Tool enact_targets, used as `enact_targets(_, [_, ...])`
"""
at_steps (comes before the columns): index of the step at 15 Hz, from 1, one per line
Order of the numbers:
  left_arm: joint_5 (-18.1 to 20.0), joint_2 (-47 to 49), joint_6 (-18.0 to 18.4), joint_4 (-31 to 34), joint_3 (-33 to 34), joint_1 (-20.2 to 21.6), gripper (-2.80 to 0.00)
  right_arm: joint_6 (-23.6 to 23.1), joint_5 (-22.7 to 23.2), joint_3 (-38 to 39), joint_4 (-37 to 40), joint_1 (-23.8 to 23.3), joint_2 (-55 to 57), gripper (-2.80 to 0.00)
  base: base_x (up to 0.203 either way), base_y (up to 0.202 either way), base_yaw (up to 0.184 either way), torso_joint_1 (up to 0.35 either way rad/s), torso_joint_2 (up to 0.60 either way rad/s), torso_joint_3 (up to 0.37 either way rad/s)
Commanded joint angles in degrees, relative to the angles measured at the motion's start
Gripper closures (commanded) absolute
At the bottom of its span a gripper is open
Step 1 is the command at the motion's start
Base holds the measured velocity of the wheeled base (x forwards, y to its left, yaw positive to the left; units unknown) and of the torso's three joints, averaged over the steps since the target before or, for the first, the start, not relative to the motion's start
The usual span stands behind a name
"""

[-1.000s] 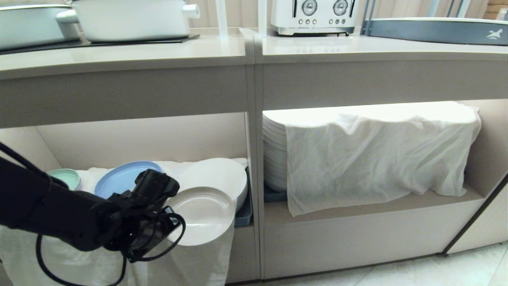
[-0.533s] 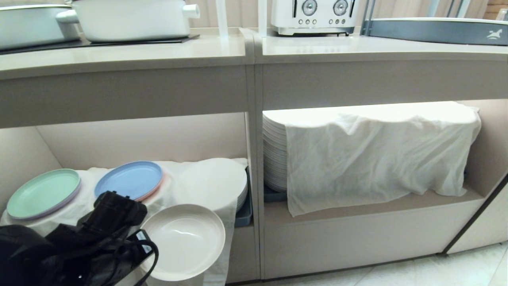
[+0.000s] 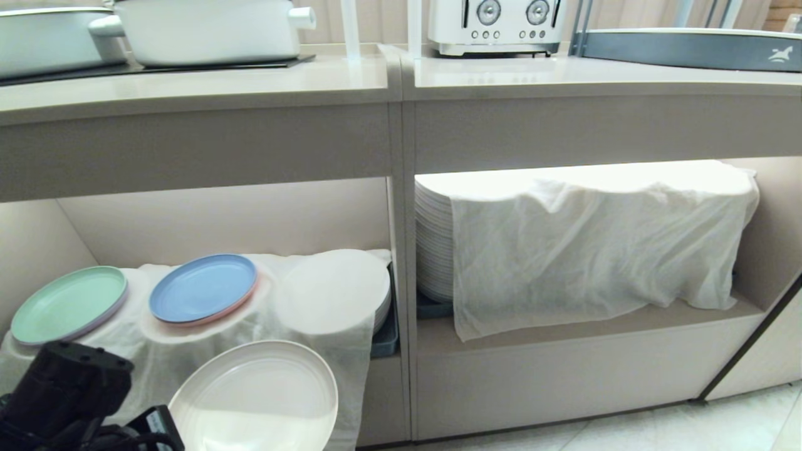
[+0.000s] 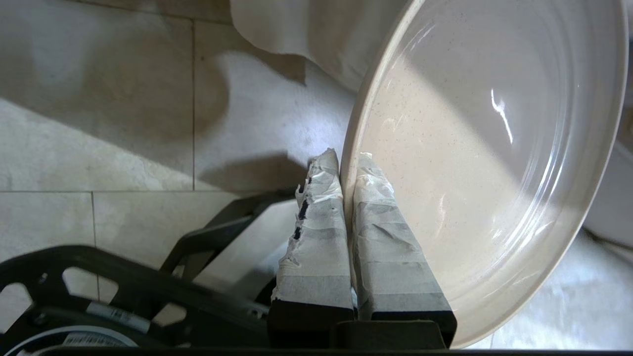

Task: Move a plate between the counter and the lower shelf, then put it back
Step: Put the plate

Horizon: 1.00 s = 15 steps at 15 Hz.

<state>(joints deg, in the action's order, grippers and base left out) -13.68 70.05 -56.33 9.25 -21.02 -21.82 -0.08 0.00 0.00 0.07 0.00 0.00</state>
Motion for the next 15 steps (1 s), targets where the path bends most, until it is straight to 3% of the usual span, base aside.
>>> enact_targets(1, [2.62,-8.38,0.84,3.41,0.08,0.0,0.0,0.0,0.0,0.0,0.0,0.0,0.0,0.0,0.0,0.0,0.0,0.0,0.0,0.0])
enact_targets(4, [9.09,-13.72,3.55,9.67,0.23,-0.14,0.0,0.0,0.0,0.0,0.01,0.0,0.0,0.0,0.0,0.0,0.0,0.0,0.0,0.0])
enact_targets(8, [14.71,-16.7,7.83,12.44,0.19,-0.24,0.0,0.0,0.0,0.0,0.01,0.0,0.0,0.0,0.0,0.0,0.0,0.0,0.0,0.0])
enact_targets(15, [15.87,-17.93,9.13,14.57,0.36,-0.24,0.0,0.0,0.0,0.0,0.01,0.0,0.0,0.0,0.0,0.0,0.0,0.0,0.0,0.0])
